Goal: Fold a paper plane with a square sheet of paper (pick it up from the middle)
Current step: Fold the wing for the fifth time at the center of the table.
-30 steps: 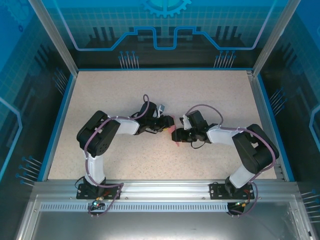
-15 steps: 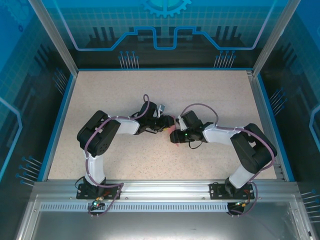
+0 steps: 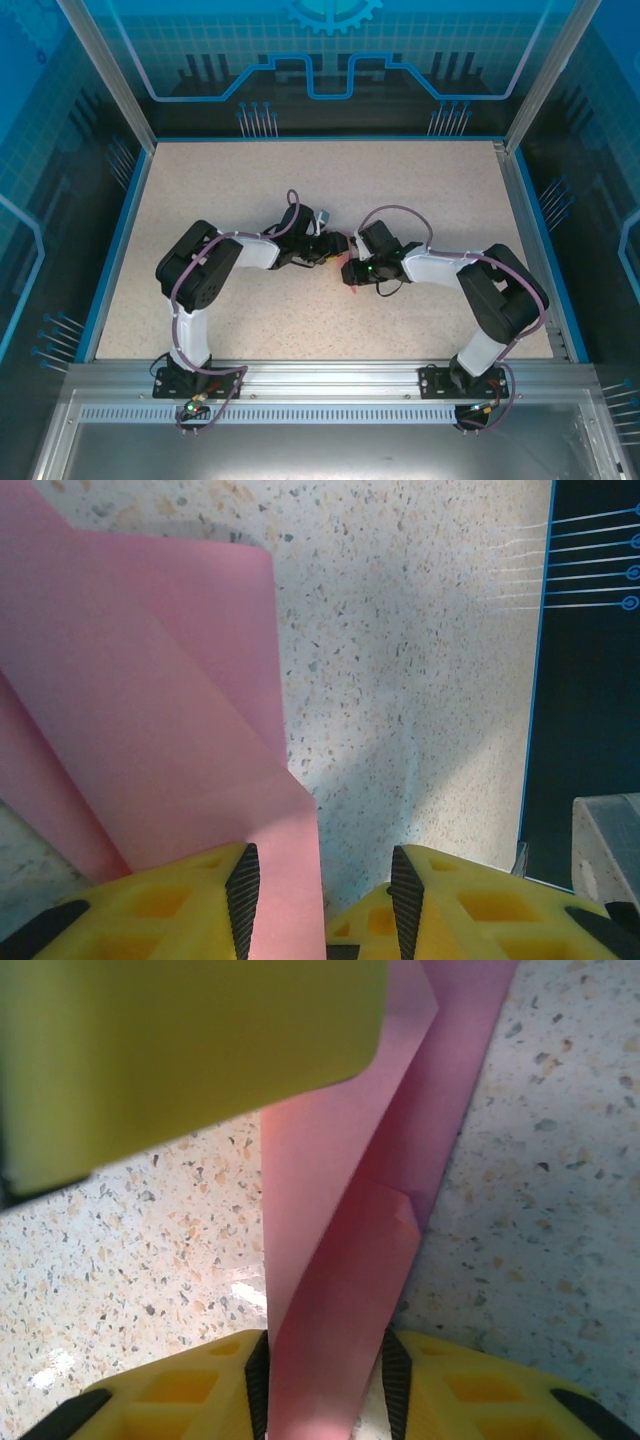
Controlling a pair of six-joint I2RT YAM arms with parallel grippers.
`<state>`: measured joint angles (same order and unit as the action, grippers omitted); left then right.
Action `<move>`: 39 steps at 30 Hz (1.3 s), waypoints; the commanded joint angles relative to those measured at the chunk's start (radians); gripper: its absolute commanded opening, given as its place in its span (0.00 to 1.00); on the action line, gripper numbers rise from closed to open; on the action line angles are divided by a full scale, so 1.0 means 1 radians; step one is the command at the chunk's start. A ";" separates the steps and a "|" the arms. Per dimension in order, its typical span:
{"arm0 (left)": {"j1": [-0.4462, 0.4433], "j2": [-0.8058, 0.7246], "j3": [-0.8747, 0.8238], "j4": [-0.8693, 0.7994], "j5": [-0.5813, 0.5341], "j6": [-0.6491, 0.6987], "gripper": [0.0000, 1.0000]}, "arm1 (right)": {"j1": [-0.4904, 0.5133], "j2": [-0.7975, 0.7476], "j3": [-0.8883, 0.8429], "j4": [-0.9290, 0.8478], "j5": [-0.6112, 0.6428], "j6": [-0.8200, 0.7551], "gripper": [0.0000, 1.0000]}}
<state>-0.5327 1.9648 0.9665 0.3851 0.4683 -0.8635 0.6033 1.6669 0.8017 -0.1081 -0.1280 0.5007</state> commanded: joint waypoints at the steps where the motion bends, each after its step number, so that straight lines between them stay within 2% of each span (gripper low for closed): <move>1: 0.007 0.015 0.020 -0.022 -0.003 0.000 0.42 | 0.006 0.019 0.003 -0.009 -0.010 0.006 0.34; 6: 0.011 0.023 0.021 -0.020 0.001 -0.005 0.42 | 0.001 0.020 -0.002 0.002 -0.026 0.010 0.27; 21: 0.014 0.067 0.044 -0.049 0.014 -0.001 0.42 | -0.028 0.025 -0.044 0.054 -0.081 0.061 0.21; 29: 0.015 0.089 0.072 -0.141 0.019 0.035 0.41 | -0.051 -0.017 -0.085 0.109 -0.142 0.122 0.24; 33: 0.013 0.093 0.071 -0.147 0.030 0.043 0.41 | -0.073 -0.078 -0.100 0.114 -0.163 0.151 0.30; 38: 0.014 0.096 0.078 -0.149 0.042 0.050 0.41 | -0.089 -0.116 -0.118 0.163 -0.214 0.202 0.29; 39: 0.015 0.097 0.079 -0.152 0.045 0.051 0.41 | -0.089 -0.116 -0.118 0.175 -0.226 0.210 0.26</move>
<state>-0.5198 2.0136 1.0367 0.3016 0.5072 -0.8539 0.5228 1.5723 0.6945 0.0277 -0.2951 0.6659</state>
